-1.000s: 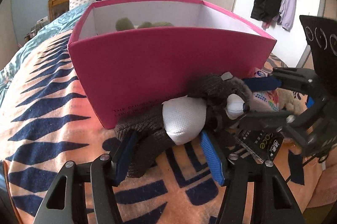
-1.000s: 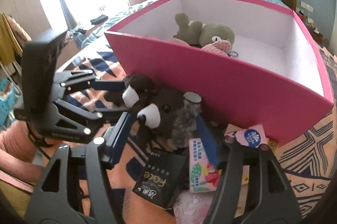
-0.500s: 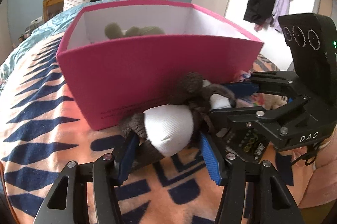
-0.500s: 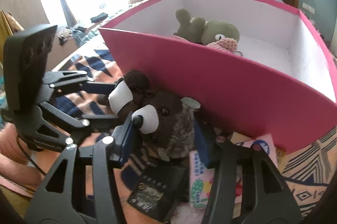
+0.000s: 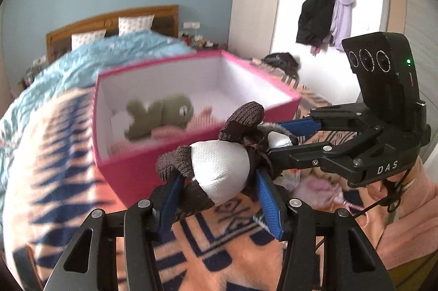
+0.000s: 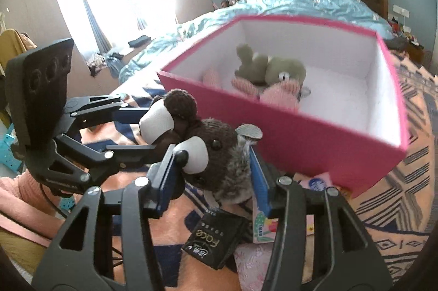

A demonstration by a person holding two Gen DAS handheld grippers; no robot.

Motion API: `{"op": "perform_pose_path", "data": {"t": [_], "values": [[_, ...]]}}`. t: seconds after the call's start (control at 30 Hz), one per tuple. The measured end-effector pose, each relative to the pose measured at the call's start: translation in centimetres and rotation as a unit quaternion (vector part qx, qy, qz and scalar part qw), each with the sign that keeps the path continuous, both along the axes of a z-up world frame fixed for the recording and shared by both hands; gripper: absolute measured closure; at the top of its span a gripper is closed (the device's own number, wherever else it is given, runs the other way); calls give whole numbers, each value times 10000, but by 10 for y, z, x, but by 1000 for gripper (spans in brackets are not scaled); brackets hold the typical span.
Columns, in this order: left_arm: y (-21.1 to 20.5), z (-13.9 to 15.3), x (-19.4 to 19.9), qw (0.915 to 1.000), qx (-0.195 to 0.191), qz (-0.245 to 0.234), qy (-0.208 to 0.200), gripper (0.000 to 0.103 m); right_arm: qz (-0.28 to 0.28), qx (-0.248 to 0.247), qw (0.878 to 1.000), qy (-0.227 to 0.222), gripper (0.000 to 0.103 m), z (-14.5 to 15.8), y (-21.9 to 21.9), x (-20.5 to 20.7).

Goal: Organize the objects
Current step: 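Carry the raccoon plush into the pink box and release it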

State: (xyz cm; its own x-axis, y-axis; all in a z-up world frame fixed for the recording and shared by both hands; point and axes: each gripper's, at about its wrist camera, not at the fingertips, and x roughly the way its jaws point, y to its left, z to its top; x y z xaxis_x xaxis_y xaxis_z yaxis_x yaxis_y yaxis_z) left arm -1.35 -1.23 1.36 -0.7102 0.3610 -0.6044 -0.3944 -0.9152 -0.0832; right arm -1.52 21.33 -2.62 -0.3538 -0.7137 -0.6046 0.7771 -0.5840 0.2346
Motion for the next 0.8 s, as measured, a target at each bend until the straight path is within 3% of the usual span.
{"op": "perform_pose_path", "data": {"t": [0.27,0.43,0.53,0.63,0.8], "values": [[-6,47,-32,9989,-35,138,455,49,-25,-248,9985,487,51,55,-1,-18],[-14,62,-73,9978,-104,440,478,49,-51,-295,9978,597,51,76,-15,-55],[-15,62,-95,9951,-369,703,597,49,1,-239,9980,578,51,81,-29,-79],[-17,57,-120,9939,-520,856,461,49,-82,-153,9985,526,51,79,-40,-102],[-30,40,-159,9948,-328,962,19,49,-225,135,9986,463,51,67,-56,-135]]}}
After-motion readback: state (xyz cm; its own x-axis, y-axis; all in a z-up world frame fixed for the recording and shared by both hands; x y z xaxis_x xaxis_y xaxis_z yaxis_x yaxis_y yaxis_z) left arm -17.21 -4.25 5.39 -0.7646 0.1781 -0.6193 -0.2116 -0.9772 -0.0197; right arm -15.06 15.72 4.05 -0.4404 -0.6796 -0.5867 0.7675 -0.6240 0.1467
